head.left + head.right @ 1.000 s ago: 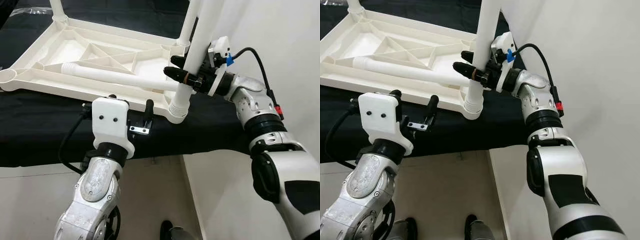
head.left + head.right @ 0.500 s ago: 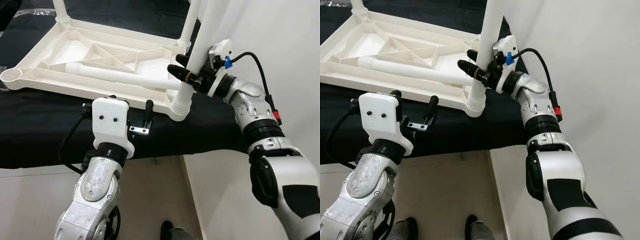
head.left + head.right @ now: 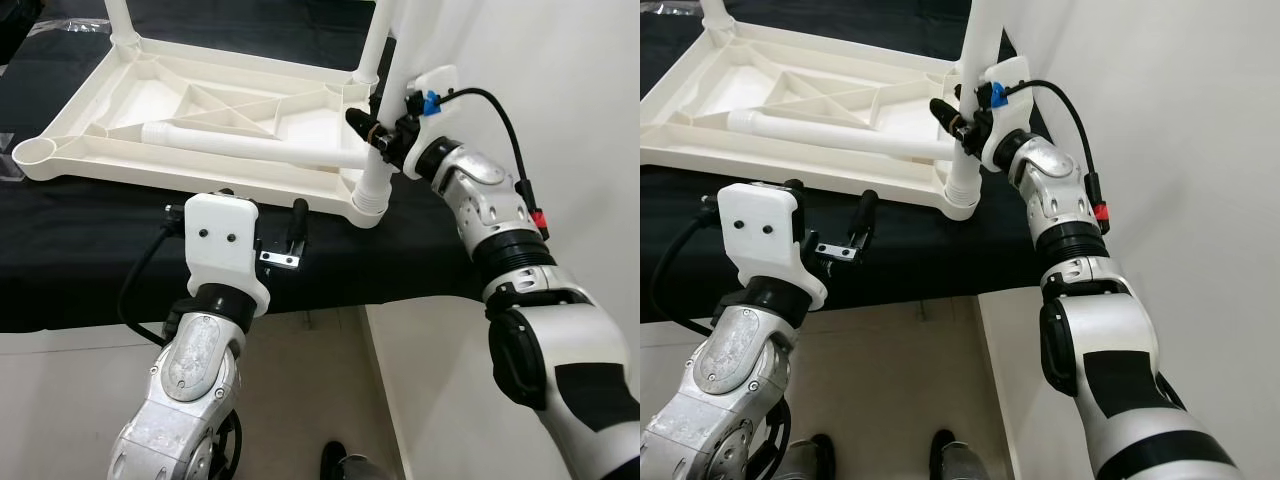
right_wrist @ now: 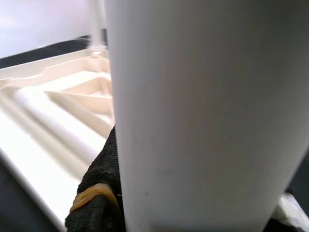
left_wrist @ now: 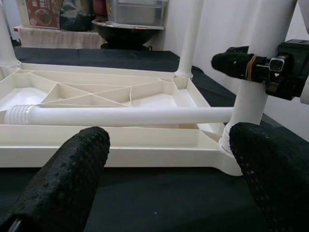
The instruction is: Building children table
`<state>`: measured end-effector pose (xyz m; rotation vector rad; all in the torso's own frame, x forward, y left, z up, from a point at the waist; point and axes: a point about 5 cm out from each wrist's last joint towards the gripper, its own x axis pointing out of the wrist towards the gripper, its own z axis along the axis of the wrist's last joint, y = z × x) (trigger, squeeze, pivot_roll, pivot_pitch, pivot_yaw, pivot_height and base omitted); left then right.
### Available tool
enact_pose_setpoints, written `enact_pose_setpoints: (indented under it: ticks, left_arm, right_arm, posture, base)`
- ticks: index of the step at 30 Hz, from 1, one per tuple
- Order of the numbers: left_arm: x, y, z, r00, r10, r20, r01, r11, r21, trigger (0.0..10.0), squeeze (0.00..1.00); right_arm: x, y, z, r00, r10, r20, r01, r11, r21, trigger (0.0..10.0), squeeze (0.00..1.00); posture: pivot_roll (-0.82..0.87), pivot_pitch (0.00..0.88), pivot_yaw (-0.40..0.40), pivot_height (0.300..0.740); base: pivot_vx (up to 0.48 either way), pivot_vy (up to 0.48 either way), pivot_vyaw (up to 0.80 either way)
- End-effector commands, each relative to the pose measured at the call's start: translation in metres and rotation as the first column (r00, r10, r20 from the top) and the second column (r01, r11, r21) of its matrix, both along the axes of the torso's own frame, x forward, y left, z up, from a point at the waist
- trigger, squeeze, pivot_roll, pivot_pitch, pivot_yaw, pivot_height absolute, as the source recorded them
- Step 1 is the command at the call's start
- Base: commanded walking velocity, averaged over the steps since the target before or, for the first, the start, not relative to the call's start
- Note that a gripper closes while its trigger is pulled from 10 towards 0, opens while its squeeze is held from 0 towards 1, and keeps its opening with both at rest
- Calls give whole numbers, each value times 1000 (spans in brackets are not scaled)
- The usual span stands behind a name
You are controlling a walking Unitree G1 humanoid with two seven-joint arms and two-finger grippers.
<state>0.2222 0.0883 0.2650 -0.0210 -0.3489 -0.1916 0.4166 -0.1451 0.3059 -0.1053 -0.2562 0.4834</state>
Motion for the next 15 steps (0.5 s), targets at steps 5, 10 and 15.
enact_pose_setpoints:
  ticks: [5,10,15]
  left_arm:
    - [-3,1,3,1000,6,14,-6,1000,-5,10000,0]
    - [-3,1,3,1000,5,15,-5,1000,-5,10000,0]
    - [-3,0,3,1000,3,15,-3,1000,-4,10000,0]
  right_arm:
    - [6,-19,-35,964,-207,-168,213,977,20,10000,0]
    - [7,-27,-34,922,-345,-174,365,926,98,10000,0]
    - [7,-34,-34,867,-462,-190,492,855,165,10000,0]
  posture:
    - [32,325,-148,740]
    - [31,318,-148,740]
    - [35,312,-147,740]
  base:
    - [0,0,0]
    - [0,0,0]
    - [0,0,0]
